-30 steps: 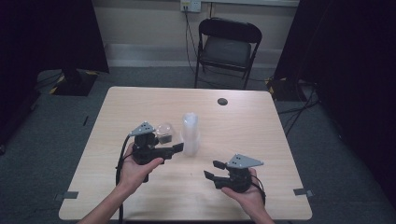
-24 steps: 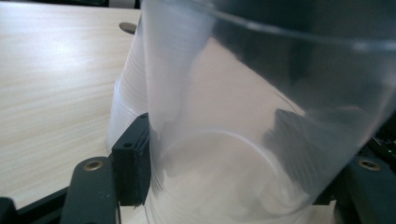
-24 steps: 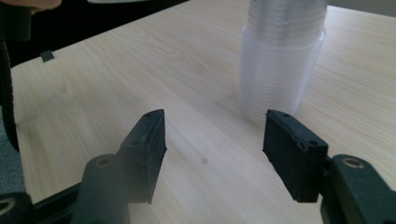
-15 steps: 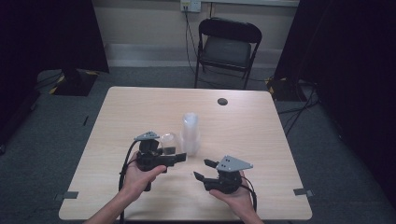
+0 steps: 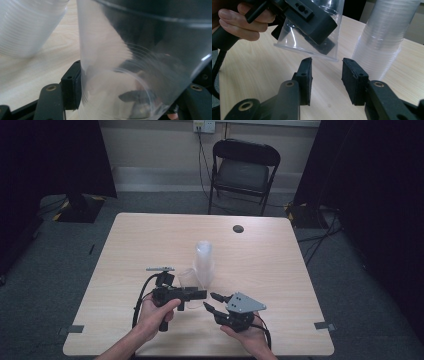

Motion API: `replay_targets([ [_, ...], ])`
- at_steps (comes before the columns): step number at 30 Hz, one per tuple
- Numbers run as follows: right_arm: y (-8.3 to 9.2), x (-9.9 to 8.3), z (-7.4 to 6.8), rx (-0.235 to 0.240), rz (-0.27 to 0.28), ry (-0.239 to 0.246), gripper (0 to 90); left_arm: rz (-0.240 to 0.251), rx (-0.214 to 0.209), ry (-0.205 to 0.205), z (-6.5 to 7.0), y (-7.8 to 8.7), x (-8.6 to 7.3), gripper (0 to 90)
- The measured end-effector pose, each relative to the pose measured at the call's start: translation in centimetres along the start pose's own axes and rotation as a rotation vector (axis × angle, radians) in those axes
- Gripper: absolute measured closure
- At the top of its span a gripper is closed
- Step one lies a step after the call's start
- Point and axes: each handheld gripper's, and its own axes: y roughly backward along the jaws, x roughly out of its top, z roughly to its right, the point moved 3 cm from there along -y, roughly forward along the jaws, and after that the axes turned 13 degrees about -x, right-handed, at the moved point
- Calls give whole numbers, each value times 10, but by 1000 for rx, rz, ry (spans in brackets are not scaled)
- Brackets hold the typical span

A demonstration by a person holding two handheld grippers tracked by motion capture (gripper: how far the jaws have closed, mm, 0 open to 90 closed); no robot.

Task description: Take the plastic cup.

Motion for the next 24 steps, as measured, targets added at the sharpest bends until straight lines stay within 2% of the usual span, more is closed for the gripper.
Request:
replay_targets([
  [3,1,1,1,-7,15,-7,638,4,-9,22,-2,1,0,350],
  [5,1,1,2,-5,21,-16,664,19,-31,47,-2,0,-1,349],
  [10,0,2,2,-12,44,-4,704,28,-46,59,1,-3,-3,349],
  [18,0,3,-3,-34,82,21,705,34,-53,49,9,-7,-7,346],
  [21,-1,3,-2,-36,96,16,709,33,-95,88,10,-10,-8,348],
  [22,-1,4,-3,-38,96,23,708,34,-98,95,11,-11,-9,348],
  [24,-1,4,-4,-44,104,23,701,14,-107,86,12,-14,-11,347],
])
